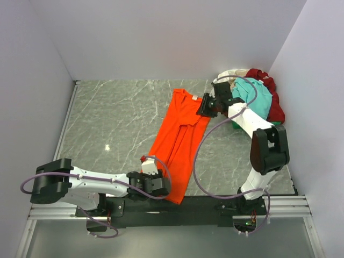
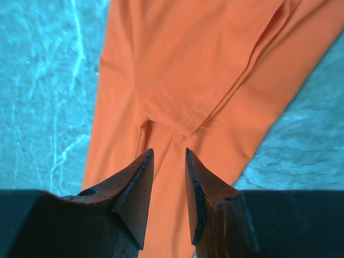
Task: Fold and stack the t-shirts
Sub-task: Fold the tshirt
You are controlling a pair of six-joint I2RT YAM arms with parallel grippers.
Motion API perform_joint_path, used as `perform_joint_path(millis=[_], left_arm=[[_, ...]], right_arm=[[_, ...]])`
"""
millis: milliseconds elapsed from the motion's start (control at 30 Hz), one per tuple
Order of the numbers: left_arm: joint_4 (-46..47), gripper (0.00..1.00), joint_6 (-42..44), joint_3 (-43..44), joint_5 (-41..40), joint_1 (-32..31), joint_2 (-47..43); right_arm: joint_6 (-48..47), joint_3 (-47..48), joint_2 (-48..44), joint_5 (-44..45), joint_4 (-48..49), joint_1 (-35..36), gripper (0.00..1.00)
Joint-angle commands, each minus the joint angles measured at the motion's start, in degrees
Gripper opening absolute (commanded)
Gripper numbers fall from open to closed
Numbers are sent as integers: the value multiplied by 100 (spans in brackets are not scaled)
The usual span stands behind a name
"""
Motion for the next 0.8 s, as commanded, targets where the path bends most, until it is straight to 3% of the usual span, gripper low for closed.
perform_joint_path(millis=[0, 200, 433, 767], left_arm=[[284, 52, 86, 16, -19, -73, 73], [838, 52, 235, -90, 218, -91, 188], [1128, 51, 270, -195, 429, -100, 399], [2999, 50, 1131, -371, 1325, 251, 1093]], right_arm=[[133, -137, 288, -79, 377, 83, 37], [142, 205, 1000, -158, 438, 92, 37], [10, 1495, 2273, -106, -141, 92, 37], [-130, 3429, 3698, -422, -1090, 119, 36]])
